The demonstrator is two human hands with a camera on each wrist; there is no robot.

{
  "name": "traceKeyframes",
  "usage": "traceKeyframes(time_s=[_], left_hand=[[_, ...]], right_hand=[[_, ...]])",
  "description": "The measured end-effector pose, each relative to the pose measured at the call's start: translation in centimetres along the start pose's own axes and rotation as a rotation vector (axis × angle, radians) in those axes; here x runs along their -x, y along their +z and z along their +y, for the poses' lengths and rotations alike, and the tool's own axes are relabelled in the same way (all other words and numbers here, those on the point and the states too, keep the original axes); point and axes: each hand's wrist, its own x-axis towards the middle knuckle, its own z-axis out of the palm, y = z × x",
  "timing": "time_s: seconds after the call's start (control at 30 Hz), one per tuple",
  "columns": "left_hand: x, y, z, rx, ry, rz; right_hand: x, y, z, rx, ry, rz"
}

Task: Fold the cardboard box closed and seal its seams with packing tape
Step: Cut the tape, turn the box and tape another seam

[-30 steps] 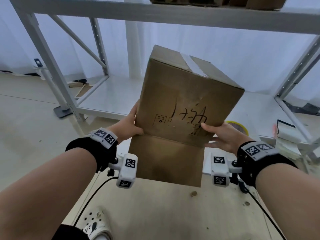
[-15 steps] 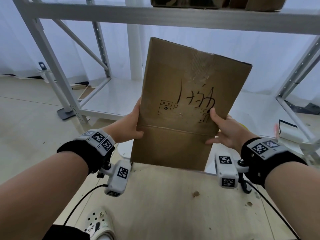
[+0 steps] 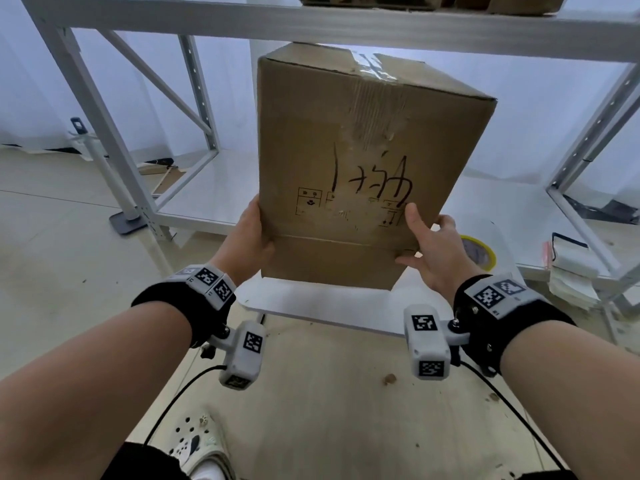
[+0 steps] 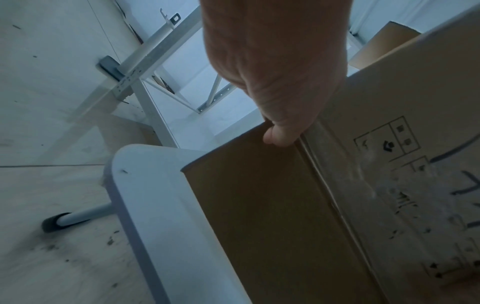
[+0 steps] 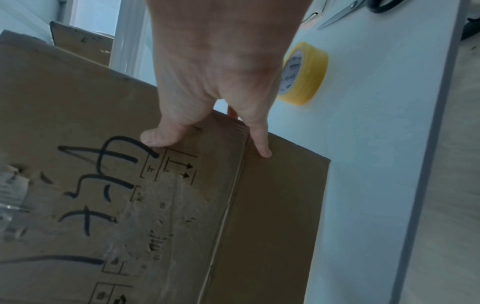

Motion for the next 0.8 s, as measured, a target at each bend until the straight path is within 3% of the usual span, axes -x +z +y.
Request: traceKeyframes(time_s=[0.07,0.17,0.27,0.37,0.57,0.67,0.8], left_hand=[[-0.3,0.6,-0.9,0.068,-0.046,0.001],[-0.7,0.6,-1.9,0.271,-0.245,-0.066],[-1.4,0.4,-2.0,0.463,-0.354,-0.071],[-1.7,0.6,-1.4,0.454,-0.367,-0.041],[-1.2,1.5,-1.4,0.054,-0.260,0.137],[-0.8,2.5,-1.6,0.112,-0.259,0.203],[-0.9,1.6,-2.1,0.305,-0.354,0.077]], right_hand=[[-0.7,-0.2,0.1,0.059,0.033,-0.032],[-1.6,0.0,0.5,0.111,0.122,-0.062],[-2.2,0.6,1.7,0.091,0.190,-0.057],[-2.6,1.3,2.9,0.066,0.136,-0.013],[-3.1,1.1,2.4,0.092,-0.018,0.014],[-3.1,0.5,2.7,0.180,-0.002,0.015],[-3.0,-0.4,2.4,0.231,0.030,0.016]])
